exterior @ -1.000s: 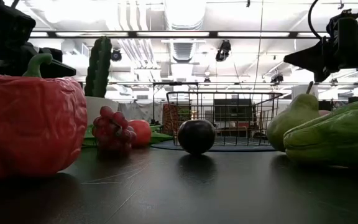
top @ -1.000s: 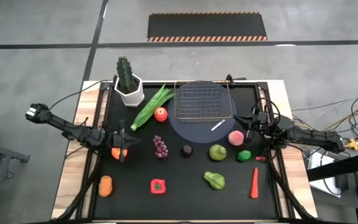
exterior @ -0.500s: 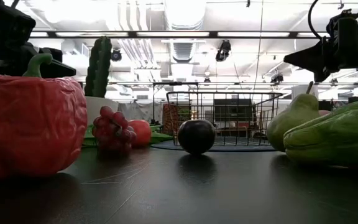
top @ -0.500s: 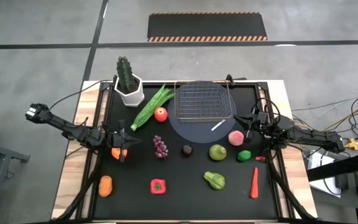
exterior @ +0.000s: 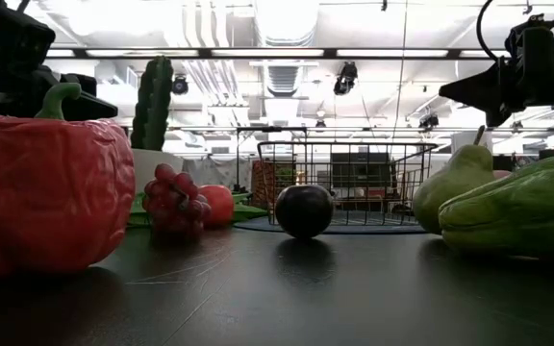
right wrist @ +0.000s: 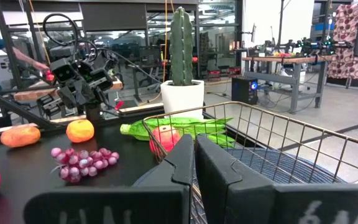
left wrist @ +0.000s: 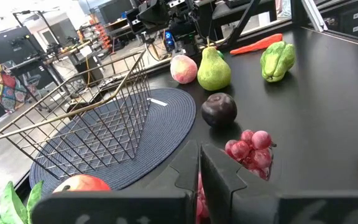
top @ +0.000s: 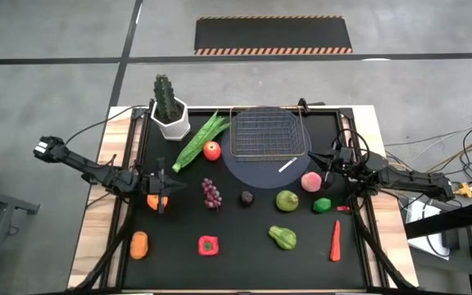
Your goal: Build produce basket
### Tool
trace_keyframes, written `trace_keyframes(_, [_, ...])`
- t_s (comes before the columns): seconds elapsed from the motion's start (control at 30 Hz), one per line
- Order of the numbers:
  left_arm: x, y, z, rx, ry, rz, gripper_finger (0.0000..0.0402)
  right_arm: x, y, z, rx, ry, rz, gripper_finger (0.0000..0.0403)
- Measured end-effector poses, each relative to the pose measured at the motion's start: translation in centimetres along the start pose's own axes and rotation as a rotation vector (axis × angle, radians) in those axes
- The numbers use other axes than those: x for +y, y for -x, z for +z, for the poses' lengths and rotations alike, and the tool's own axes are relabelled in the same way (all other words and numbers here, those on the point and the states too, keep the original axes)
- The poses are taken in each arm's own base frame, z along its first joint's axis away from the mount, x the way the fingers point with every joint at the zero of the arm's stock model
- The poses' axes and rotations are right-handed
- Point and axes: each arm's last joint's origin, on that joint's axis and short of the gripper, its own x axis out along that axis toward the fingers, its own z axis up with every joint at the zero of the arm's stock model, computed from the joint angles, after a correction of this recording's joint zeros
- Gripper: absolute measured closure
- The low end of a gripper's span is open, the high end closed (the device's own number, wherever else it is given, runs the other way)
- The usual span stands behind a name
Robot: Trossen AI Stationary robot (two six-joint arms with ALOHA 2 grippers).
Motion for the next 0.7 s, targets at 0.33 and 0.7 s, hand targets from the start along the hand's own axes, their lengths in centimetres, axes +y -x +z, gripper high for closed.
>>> trace_keyframes(0.33, [0.1, 0.0, 0.4, -0.041, 0.052, 0.003, 0.0402, 0.0, 0.0, 0.0, 0.000, 0.000, 0.000, 0.0394])
trace_keyframes(0.7, [0.5, 0.2, 2.4, -0.242, 0.417, -0.023, 0.0402, 0.1, 0.0, 0.1, -0.006, -0.332, 0.018, 0.0394])
